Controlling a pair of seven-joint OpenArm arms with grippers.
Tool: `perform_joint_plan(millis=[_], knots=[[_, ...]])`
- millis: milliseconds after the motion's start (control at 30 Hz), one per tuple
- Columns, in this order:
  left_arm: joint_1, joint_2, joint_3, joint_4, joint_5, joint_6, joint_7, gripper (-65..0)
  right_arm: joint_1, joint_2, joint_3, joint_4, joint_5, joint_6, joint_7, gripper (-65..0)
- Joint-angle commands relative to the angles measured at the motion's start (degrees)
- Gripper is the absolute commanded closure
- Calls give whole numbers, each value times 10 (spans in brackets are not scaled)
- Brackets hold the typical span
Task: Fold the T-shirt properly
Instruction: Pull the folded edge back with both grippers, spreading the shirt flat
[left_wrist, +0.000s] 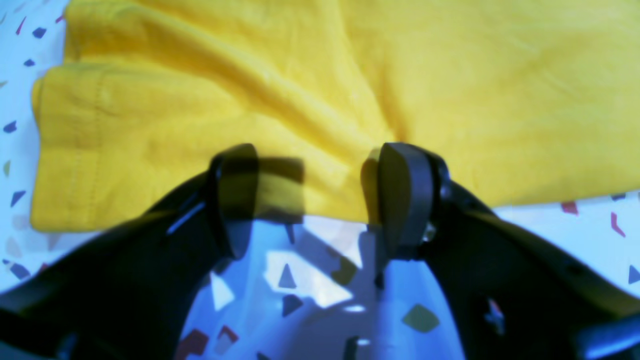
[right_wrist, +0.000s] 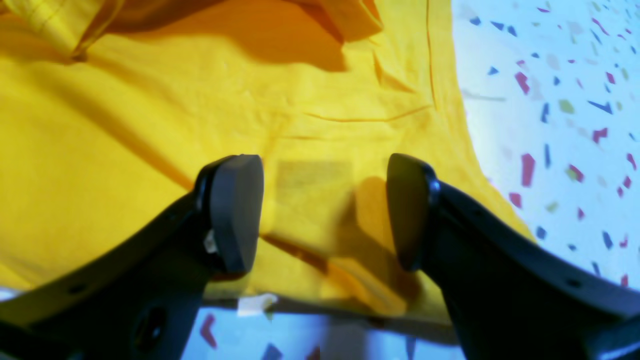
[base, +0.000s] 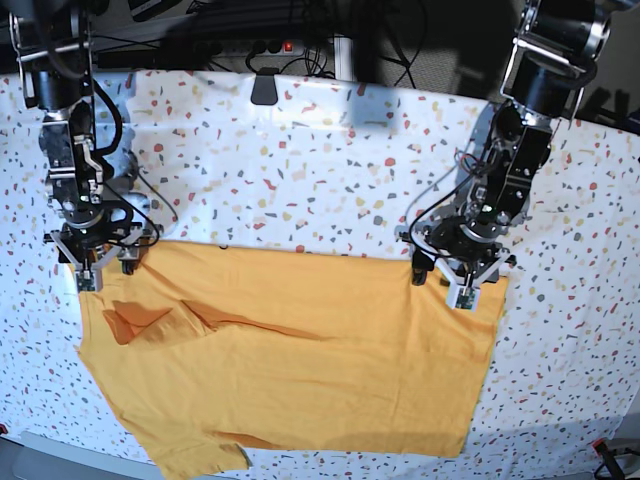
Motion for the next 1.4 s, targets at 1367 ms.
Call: perform_joint_plan(millis=[1367], knots=[[78, 1, 0, 267, 92, 75, 68, -371, -240, 33, 155, 165, -17, 5, -97, -391]])
